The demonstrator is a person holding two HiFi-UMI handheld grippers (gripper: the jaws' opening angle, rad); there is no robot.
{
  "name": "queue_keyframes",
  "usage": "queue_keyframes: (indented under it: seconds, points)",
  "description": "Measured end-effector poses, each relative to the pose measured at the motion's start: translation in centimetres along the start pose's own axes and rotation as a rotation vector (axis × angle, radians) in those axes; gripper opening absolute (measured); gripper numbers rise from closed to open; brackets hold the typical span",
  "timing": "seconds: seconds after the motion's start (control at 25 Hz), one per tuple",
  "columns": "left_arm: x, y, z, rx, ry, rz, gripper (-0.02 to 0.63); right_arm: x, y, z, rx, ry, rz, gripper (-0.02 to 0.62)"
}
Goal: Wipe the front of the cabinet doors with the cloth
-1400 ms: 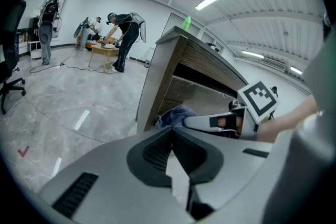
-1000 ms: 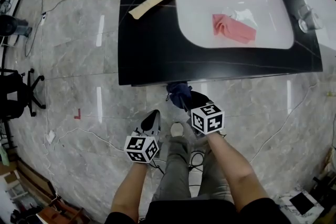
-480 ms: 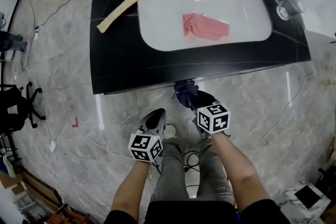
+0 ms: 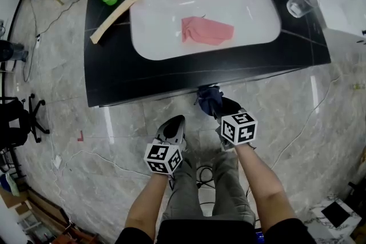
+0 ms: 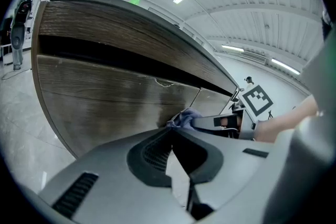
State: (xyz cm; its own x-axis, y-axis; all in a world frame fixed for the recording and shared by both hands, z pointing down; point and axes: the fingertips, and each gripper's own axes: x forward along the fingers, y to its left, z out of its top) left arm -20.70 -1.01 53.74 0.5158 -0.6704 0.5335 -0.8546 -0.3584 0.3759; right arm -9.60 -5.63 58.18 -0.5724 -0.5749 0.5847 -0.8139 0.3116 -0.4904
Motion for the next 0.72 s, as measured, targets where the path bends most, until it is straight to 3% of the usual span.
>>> queue_keyframes:
  seconds: [0.32, 0.6, 0.72]
  points:
    - [-0.4, 0.5, -1.1, -0.019, 0.004, 0.017, 0.009, 0.0, 3.3, -2.8, -0.006, 0.03, 0.068, 0.089]
    - [-3.8, 5.2, -2.3, -0.05, 0.001, 0.082, 0.009, 3.2, 9.2, -5.3, -0.028, 0.088, 0.148, 0.089]
    - [-5.7, 8.3, -2.7, -0.045, -0.013, 0.146, 0.008, 5.1, 11.9, -6.2, -0.038, 0.107, 0.177, 0.089]
